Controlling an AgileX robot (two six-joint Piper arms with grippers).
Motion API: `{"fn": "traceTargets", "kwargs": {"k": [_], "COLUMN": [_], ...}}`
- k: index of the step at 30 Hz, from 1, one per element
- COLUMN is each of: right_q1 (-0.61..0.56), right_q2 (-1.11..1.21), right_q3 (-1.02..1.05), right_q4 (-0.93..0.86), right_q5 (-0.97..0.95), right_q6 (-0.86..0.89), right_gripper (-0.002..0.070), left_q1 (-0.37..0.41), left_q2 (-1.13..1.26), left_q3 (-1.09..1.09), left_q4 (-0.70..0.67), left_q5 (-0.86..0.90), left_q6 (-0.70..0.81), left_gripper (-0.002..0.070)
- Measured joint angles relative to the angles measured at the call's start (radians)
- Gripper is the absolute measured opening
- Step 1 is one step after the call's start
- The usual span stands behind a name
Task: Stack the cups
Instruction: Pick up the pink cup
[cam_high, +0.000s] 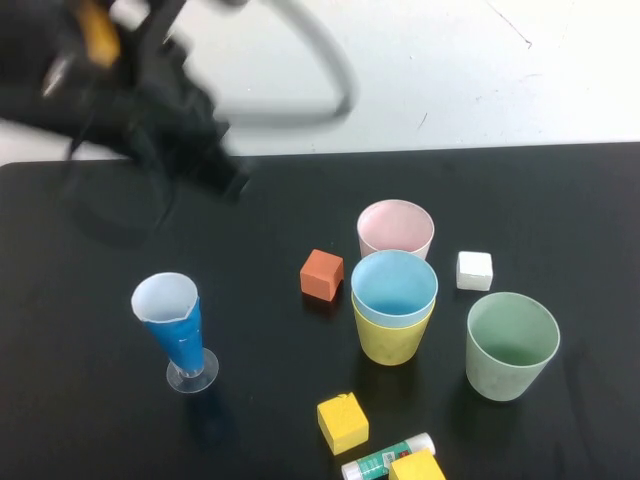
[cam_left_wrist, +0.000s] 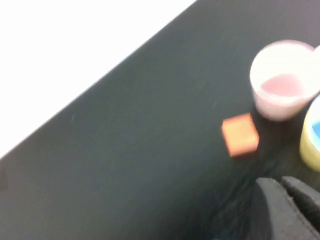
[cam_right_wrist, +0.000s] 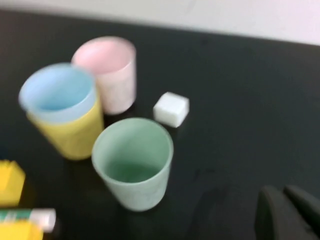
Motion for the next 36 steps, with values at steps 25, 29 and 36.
{"fn": "traceTargets", "kwargs": {"k": [25,29,36], "right_q1": [0.325,0.391,0.405], "right_q2": [0.997,1.150,1.369], "right_q3": [-1.072,-1.209,-1.388], "right_q4": [-0.297,-0.400,-0.286], "right_q5": [0.422,0.433,0.451], "right_q6": [-0.180,-0.059,0.014], "right_gripper": [0.0011,0.0020,0.0328], "left_q1": [0.000,0.000,0.000], "left_q2": [-0.622,-0.635,-0.638], "left_q3": [0.819,0.819,0.820], "left_q4": [0.110,0.110,0.110], "left_q5": [-0.267,-0.273,-0.273], "left_q6": [-0.148,-0.151,-0.158], "left_gripper": [0.0001,0.0001,0.0001]}}
